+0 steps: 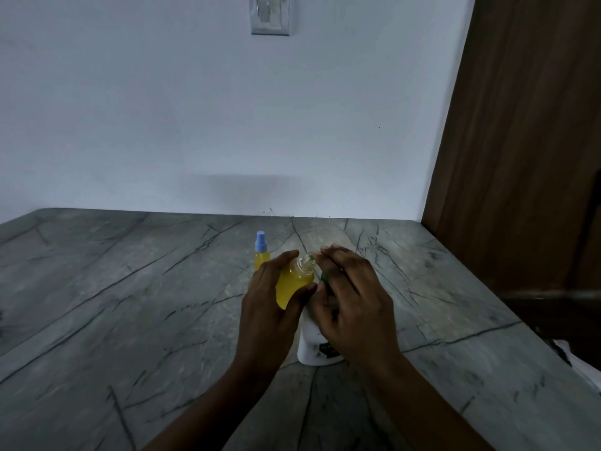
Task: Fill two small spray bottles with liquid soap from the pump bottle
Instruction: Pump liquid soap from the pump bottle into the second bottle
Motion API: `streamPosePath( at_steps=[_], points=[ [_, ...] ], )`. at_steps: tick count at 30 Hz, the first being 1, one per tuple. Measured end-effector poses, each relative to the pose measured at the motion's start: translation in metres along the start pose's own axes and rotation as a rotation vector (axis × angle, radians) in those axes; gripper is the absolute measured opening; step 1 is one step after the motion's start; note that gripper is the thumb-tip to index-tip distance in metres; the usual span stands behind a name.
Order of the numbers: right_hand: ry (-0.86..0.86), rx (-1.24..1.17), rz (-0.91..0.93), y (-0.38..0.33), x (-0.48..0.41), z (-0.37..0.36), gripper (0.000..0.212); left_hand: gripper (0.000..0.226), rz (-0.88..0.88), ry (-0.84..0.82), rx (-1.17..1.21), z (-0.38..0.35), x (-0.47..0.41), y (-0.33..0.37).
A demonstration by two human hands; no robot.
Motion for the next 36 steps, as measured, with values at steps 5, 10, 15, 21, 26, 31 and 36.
streamPosePath(
  at_steps=[5, 10, 15, 21, 26, 31, 36],
  points=[
    [0.002, -0.017, -0.006, 0.0, 0.002, -0.001, 0.037, 0.041, -0.006, -0.004, -0.006, 0.0, 0.001, -0.002],
    [0.009, -0.044, 0.003, 0.001, 0.006, -0.004, 0.047, 0.041, 0.019, -0.011, -0.022, 0.001, 0.001, -0.002],
    [0.044, -0.035, 0.015, 0.002, 0.008, -0.007, 0.048, 0.042, 0.018, -0.013, -0.009, -0.001, 0.004, -0.004],
    [0.02, -0.037, 0.012, 0.001, 0.008, -0.005, 0.046, 0.037, 0.011, -0.006, -0.018, 0.0, 0.004, -0.005],
    [-0.007, 0.008, 0.015, 0.003, 0.004, -0.005, 0.037, 0.042, 0.02, 0.001, -0.016, 0.002, 0.001, -0.001],
    [-0.002, 0.035, 0.038, 0.003, 0.0, -0.002, 0.037, 0.041, 0.011, 0.004, -0.014, 0.003, 0.0, -0.001],
    [0.007, -0.001, 0.033, 0.003, 0.0, -0.002, 0.051, 0.039, 0.01, -0.006, -0.009, 0.002, 0.001, 0.0]
  ],
)
Point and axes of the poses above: each hand's wrist, its own x-axis away from the middle knuckle, its own z-axis out of the back of the hand, y = z × x, the point moved 2 cm from there along -x, towards the middle knuckle, and after that the axes turned 2 degrees about x, right-handed, at the moved point
